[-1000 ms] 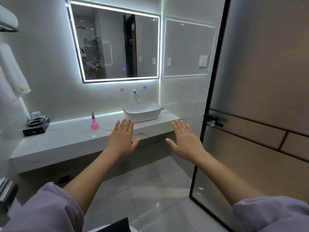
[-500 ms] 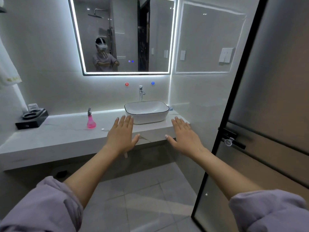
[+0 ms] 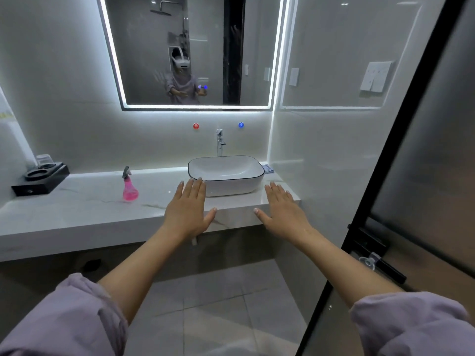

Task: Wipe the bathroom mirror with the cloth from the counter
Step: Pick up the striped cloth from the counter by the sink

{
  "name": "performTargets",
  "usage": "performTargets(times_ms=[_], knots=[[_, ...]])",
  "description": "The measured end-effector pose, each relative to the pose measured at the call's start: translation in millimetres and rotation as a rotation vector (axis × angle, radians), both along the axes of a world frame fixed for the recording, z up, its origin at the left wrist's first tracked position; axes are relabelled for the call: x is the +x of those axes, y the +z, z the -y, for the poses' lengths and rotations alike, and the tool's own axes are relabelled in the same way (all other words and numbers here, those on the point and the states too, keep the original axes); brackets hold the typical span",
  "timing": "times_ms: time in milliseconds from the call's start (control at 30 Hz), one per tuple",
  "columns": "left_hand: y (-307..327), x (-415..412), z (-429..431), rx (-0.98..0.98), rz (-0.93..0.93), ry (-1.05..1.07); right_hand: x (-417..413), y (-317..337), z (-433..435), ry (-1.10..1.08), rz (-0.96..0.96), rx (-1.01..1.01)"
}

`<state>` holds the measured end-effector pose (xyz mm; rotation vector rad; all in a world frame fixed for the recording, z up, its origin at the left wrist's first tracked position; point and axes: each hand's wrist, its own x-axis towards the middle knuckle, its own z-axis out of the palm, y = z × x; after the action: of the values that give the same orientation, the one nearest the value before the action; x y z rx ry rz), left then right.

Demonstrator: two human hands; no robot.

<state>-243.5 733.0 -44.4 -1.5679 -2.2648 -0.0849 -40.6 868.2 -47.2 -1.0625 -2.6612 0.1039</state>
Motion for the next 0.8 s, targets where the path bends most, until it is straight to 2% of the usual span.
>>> performTargets(times_ms=[233,633,800], knots=[[-17,-47,-78,0.037,0.008,0.005,-45,-11,-73,0.014,-0.021,0.007],[-6,-216,-242,0.001,-0.032,-0.005,-188,-10,-233,-0.074,-0.026,-0.011],[-3,-261,-296,0.003,-0.036,-0.028,-228,-15,-280,-0.101,-0.032,-0.036]])
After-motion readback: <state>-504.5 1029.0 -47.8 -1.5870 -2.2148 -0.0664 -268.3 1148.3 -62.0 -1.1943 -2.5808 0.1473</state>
